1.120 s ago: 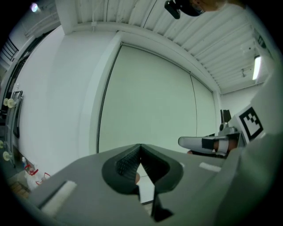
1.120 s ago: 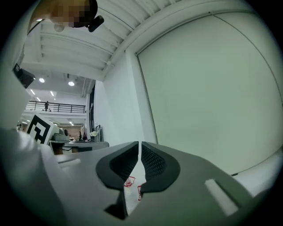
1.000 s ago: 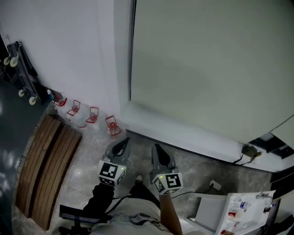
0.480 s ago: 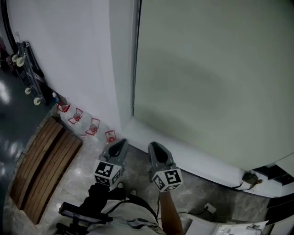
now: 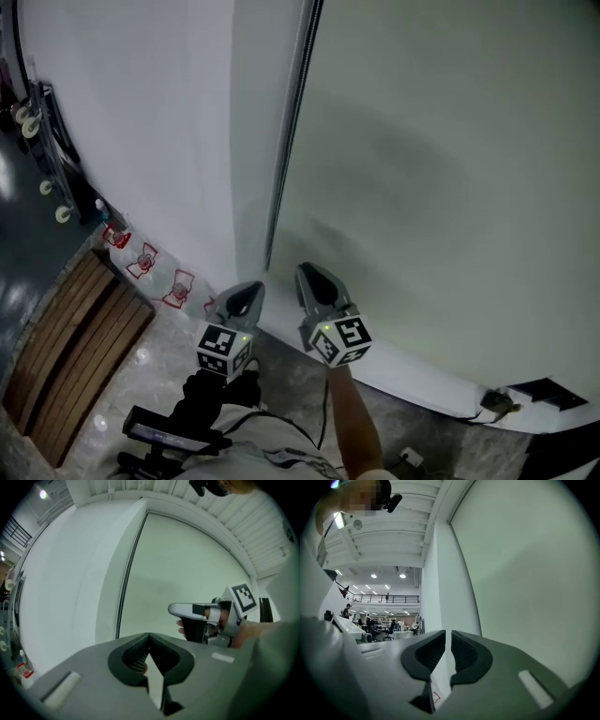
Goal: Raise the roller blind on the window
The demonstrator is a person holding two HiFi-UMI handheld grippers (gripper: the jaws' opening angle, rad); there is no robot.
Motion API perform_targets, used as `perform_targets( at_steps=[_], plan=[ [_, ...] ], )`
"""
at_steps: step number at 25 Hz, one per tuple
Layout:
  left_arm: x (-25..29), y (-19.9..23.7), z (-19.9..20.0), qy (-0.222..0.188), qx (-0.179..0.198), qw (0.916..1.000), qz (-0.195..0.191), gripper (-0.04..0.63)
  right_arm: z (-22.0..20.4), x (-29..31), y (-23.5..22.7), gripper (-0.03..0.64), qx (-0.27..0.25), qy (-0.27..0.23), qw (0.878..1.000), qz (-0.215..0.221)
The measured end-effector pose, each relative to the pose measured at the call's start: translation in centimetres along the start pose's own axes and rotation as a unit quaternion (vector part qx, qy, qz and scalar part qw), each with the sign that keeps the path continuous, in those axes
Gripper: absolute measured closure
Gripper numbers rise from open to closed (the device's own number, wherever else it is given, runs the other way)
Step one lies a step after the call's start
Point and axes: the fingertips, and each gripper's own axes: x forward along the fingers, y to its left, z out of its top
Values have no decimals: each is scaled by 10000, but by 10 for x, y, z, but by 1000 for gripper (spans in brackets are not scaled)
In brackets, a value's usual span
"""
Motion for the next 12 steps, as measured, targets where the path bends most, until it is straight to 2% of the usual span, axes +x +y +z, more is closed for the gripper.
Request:
perform_targets(
  at_steps=[8,12],
  plan=[
    [70,42,17,-70,6,9993,-355,595,79,150,-69,546,-457,-186,9980,388],
    [89,58,12,18,-18,9993,-366,595,115,213,-90,495,-627,-209,9959,618]
  ],
)
